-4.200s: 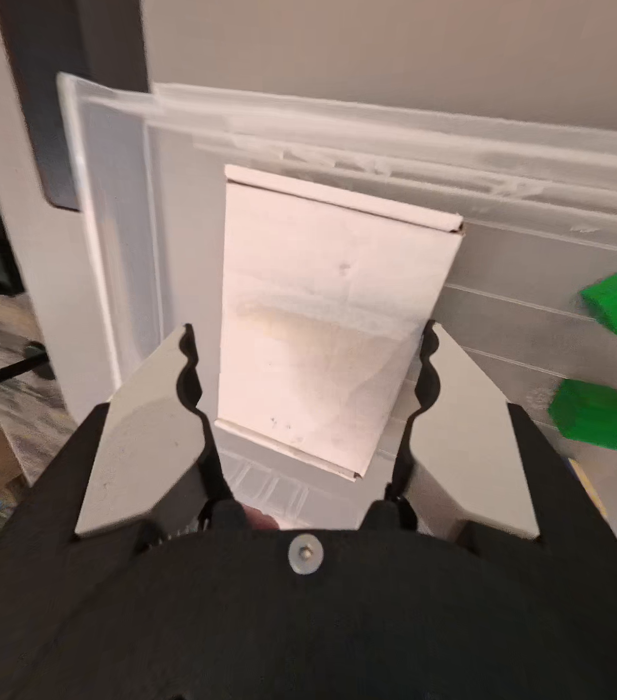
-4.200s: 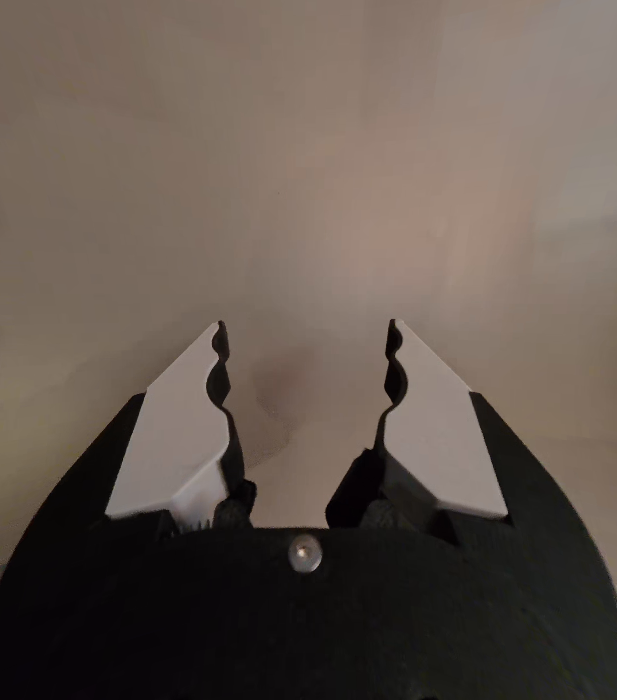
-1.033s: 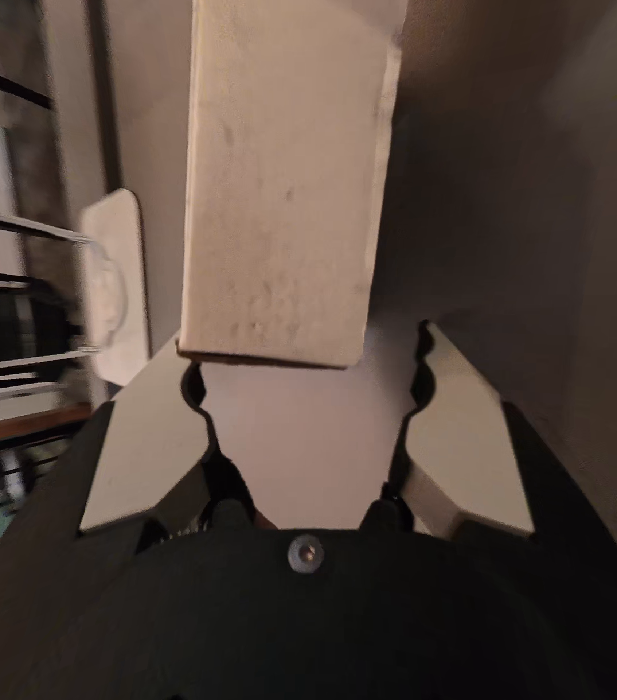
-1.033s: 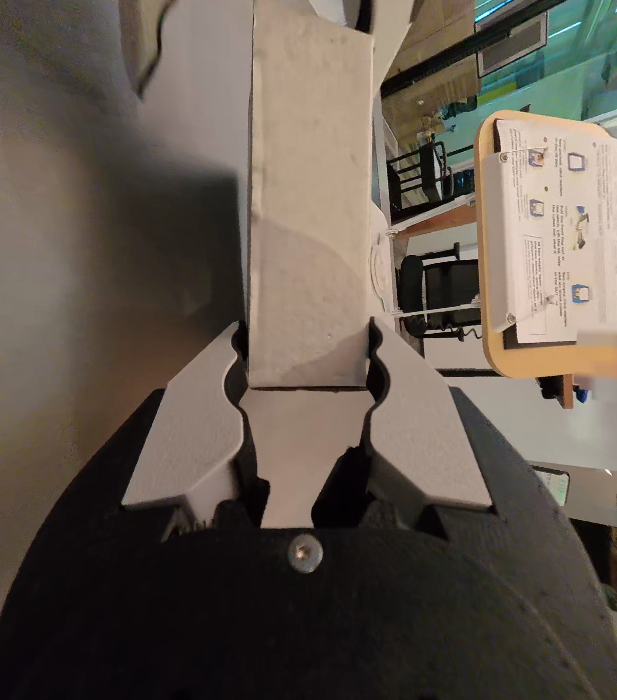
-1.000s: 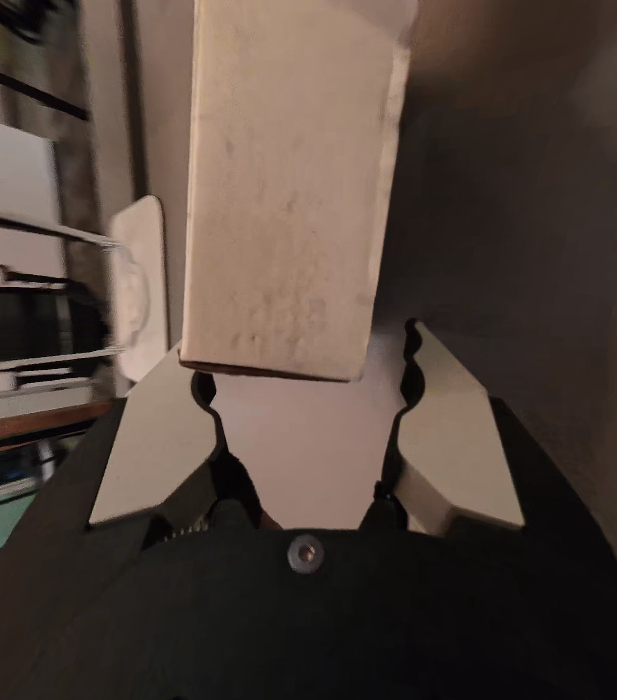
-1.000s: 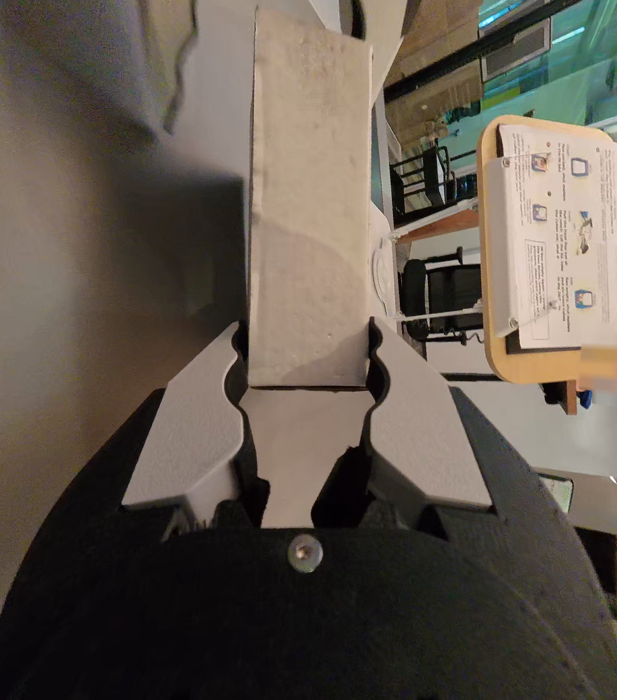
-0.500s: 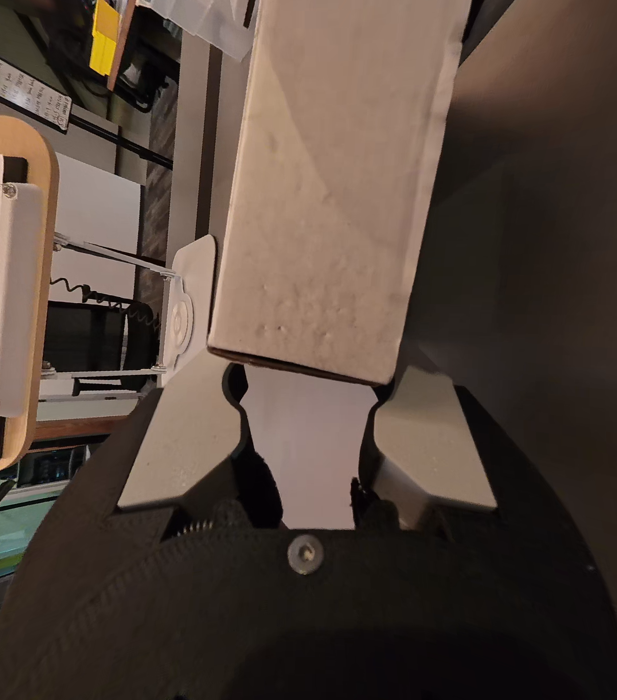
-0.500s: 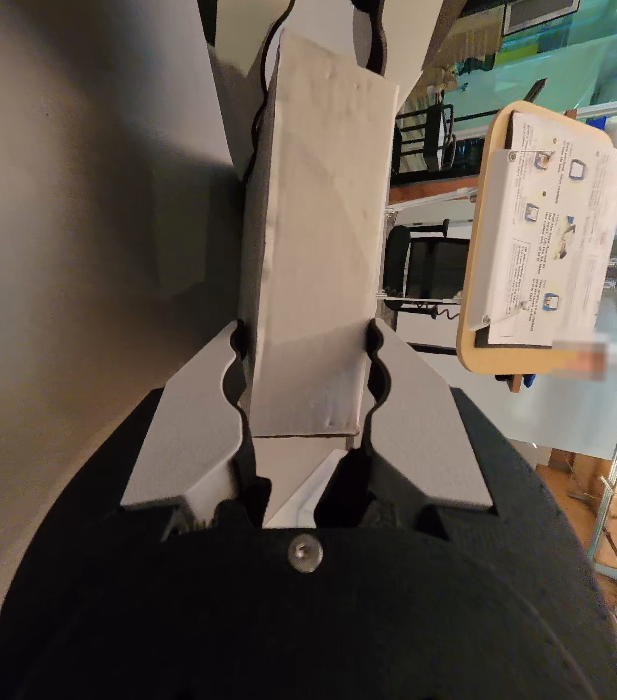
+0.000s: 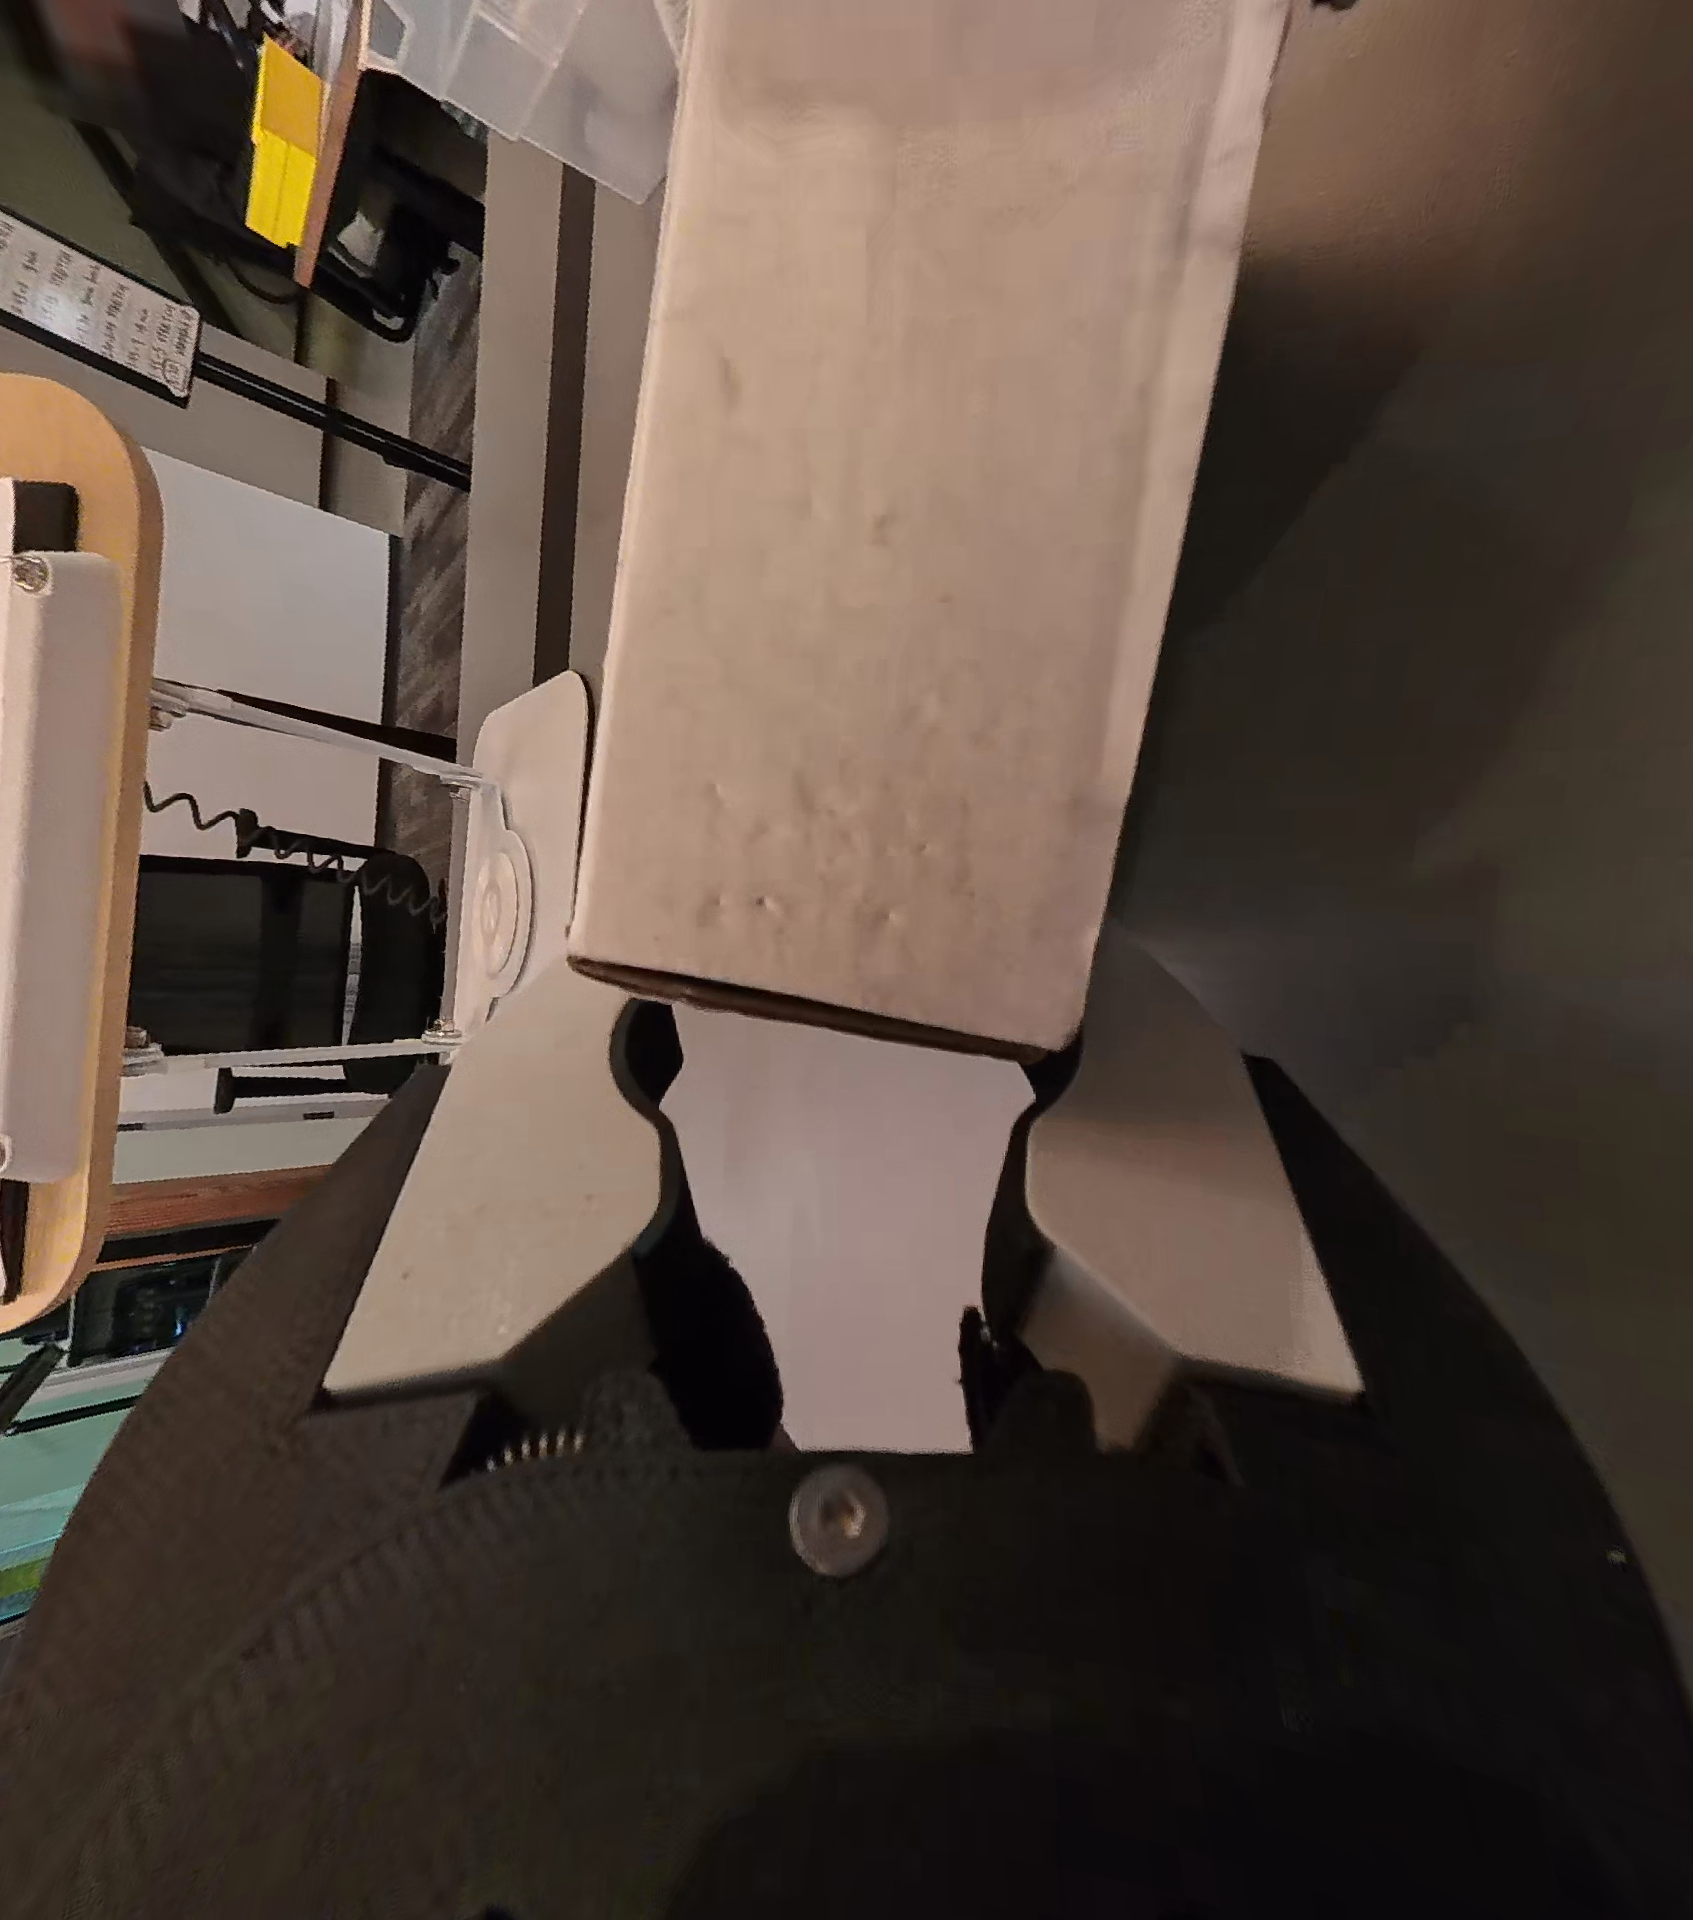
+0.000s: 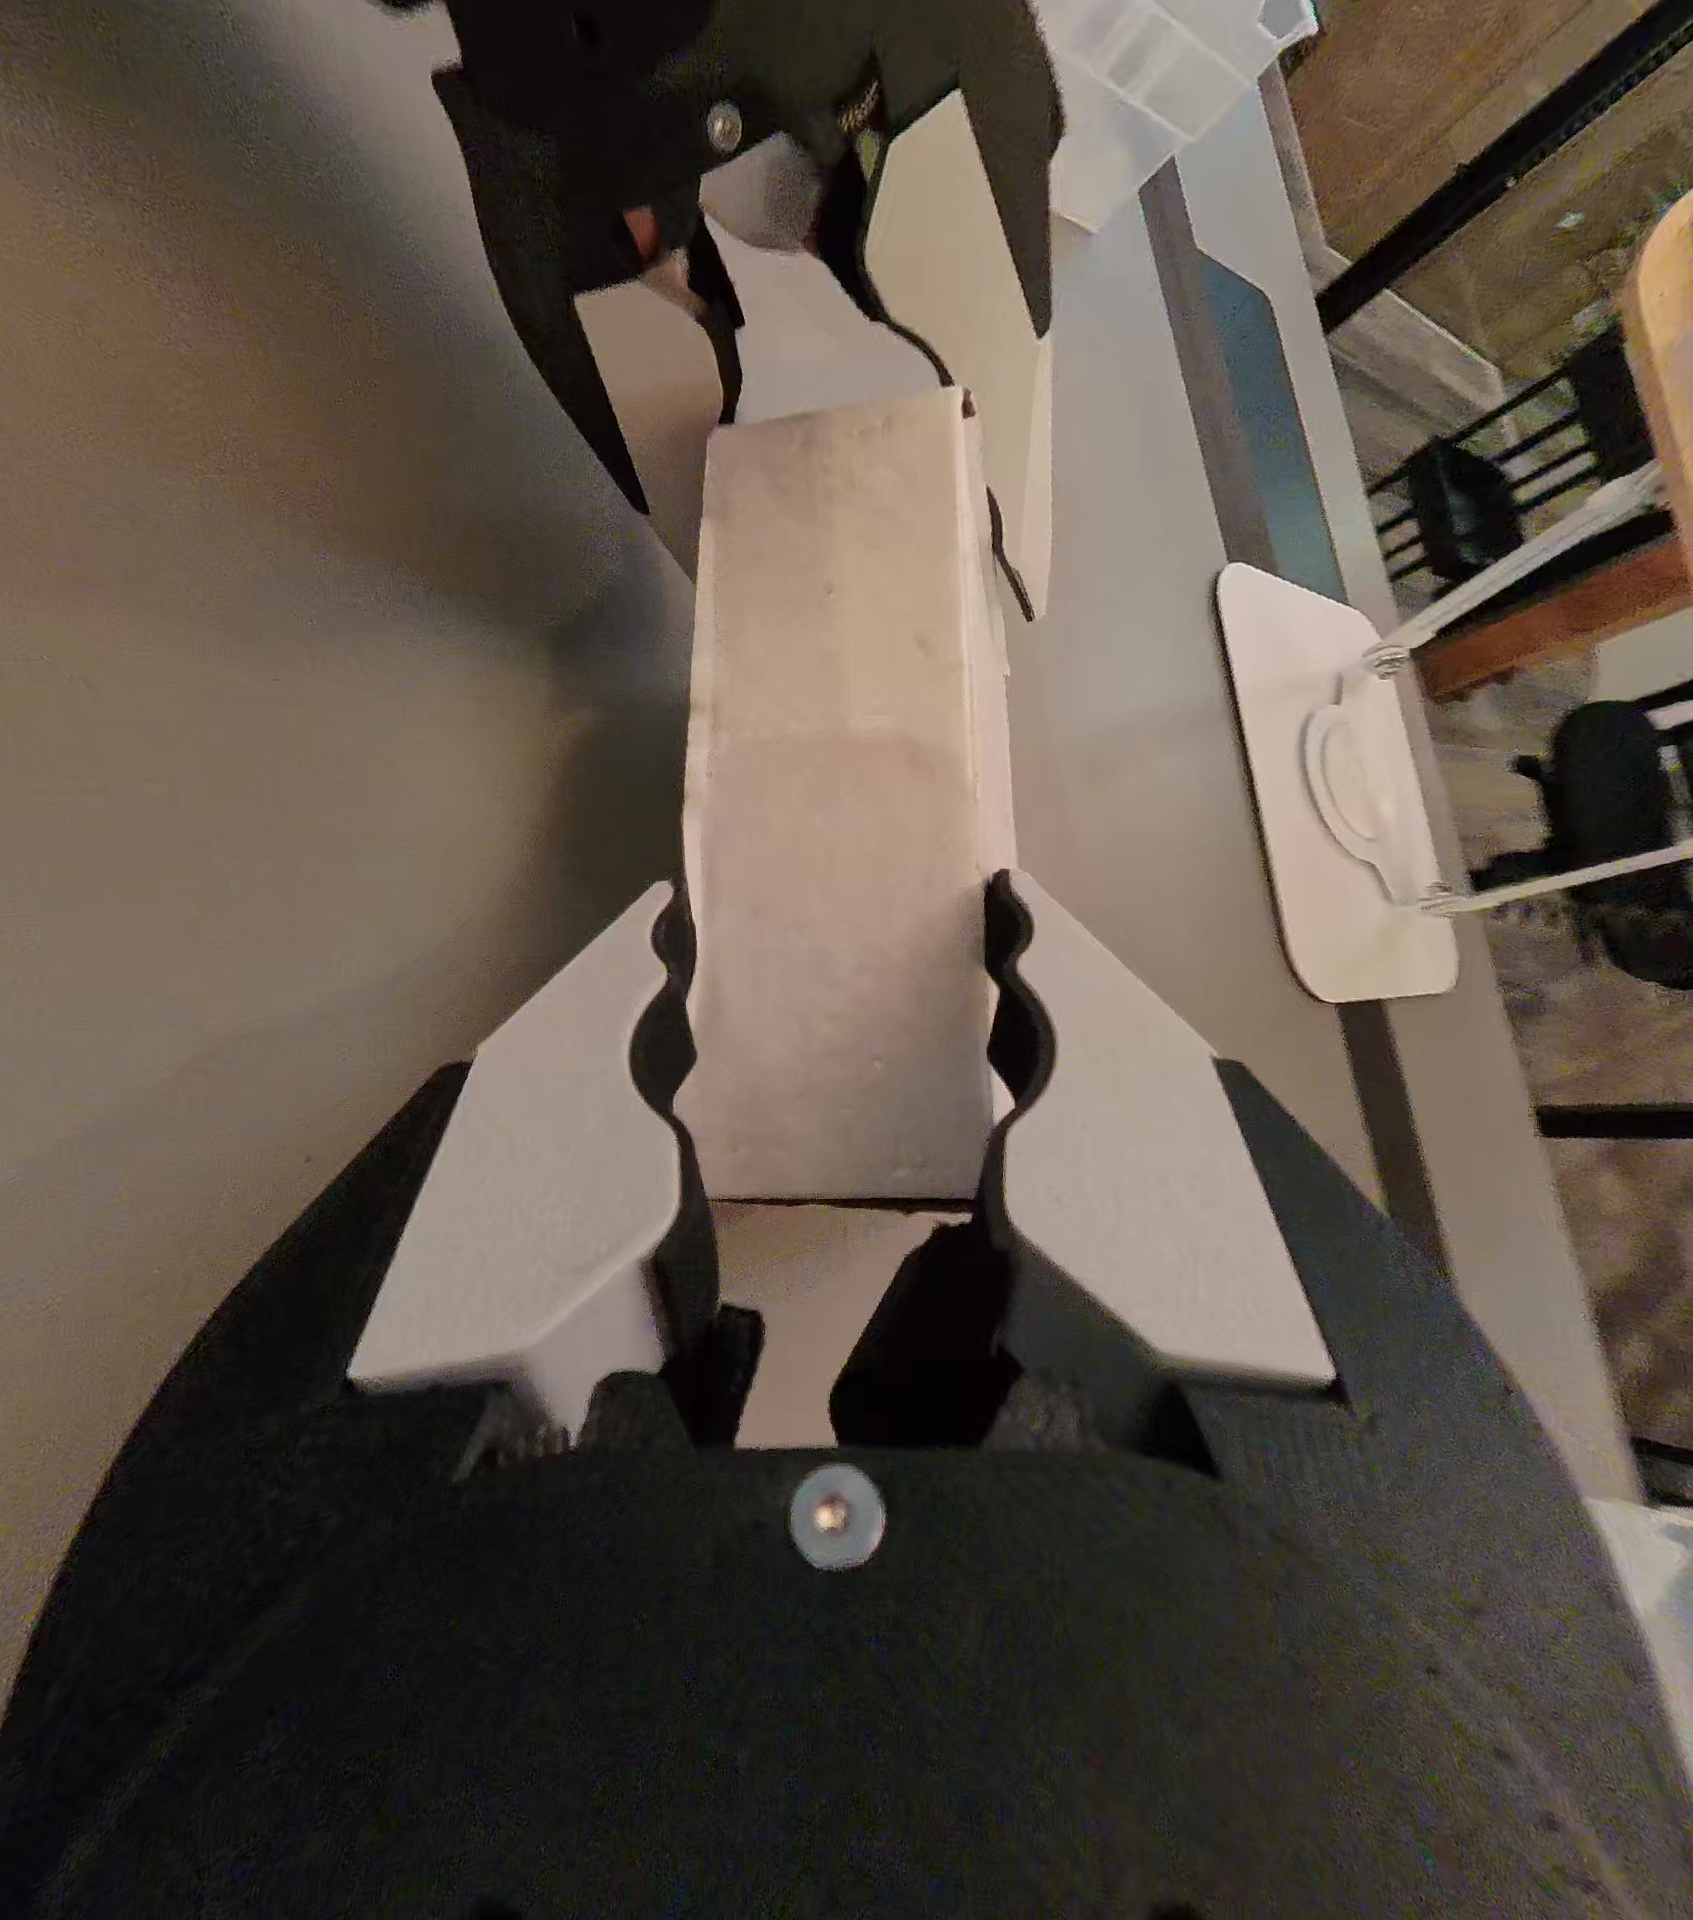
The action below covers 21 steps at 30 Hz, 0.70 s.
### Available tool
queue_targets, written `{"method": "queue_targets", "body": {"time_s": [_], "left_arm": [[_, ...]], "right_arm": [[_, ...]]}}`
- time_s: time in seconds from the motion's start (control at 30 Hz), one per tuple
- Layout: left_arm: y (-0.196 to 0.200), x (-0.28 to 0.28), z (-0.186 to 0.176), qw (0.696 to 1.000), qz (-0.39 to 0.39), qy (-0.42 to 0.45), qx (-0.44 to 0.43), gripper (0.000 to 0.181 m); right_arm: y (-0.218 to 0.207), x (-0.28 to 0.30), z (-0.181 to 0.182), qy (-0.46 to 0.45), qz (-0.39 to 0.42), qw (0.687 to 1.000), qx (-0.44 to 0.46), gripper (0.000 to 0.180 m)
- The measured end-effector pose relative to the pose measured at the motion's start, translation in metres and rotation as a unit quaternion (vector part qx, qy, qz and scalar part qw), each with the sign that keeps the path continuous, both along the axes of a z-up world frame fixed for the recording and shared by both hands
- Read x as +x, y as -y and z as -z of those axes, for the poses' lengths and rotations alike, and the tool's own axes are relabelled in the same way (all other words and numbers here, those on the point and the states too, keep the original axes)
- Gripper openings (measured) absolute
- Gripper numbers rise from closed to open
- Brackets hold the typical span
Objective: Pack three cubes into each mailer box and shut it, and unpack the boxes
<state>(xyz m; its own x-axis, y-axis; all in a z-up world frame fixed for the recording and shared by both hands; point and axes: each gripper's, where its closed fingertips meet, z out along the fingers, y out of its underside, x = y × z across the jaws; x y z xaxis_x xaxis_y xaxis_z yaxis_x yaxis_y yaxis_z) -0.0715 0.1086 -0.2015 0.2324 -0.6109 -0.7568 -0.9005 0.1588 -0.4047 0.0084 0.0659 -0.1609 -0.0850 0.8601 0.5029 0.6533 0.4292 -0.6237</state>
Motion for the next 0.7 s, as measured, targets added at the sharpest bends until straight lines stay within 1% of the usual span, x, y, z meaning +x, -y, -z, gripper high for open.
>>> {"method": "queue_targets", "body": {"time_s": [0.1, 0.2, 0.43, 0.5, 0.53, 0.57, 0.6, 0.63, 0.7], "left_arm": [[0.001, 0.0, 0.0, 1.0, 0.0, 0.001, -0.001, 0.063], [0.001, 0.001, 0.0, 1.0, 0.001, 0.004, -0.004, 0.063], [0.002, 0.003, -0.001, 1.0, 0.003, 0.005, -0.007, 0.063], [0.002, 0.002, -0.001, 1.0, 0.003, 0.001, -0.006, 0.063], [0.002, 0.002, -0.001, 1.0, 0.005, -0.005, 0.001, 0.063], [0.002, 0.002, 0.0, 1.0, 0.004, -0.002, -0.001, 0.063], [0.003, 0.002, 0.0, 1.0, 0.006, -0.003, 0.001, 0.063], [0.003, 0.002, 0.0, 1.0, 0.005, -0.006, 0.003, 0.063], [0.003, 0.002, 0.0, 1.0, 0.004, -0.006, 0.005, 0.063]], "right_arm": [[0.002, 0.0, -0.004, -0.029, -0.008, 0.998, -0.063, 0.056], [0.003, 0.001, -0.007, -0.04, -0.017, 0.992, -0.116, 0.056], [0.004, 0.001, -0.012, -0.05, -0.02, 0.983, -0.175, 0.058], [0.004, 0.001, -0.016, -0.067, -0.022, 0.974, -0.213, 0.058], [0.007, 0.001, -0.022, -0.085, -0.027, 0.963, -0.253, 0.059], [0.009, 0.001, -0.031, -0.114, -0.038, 0.953, -0.279, 0.055], [0.011, 0.001, -0.043, -0.146, -0.048, 0.943, -0.295, 0.042], [0.011, 0.001, -0.049, -0.158, -0.047, 0.939, -0.301, 0.031], [0.01, 0.001, -0.054, -0.159, -0.041, 0.946, -0.279, 0.019]]}}
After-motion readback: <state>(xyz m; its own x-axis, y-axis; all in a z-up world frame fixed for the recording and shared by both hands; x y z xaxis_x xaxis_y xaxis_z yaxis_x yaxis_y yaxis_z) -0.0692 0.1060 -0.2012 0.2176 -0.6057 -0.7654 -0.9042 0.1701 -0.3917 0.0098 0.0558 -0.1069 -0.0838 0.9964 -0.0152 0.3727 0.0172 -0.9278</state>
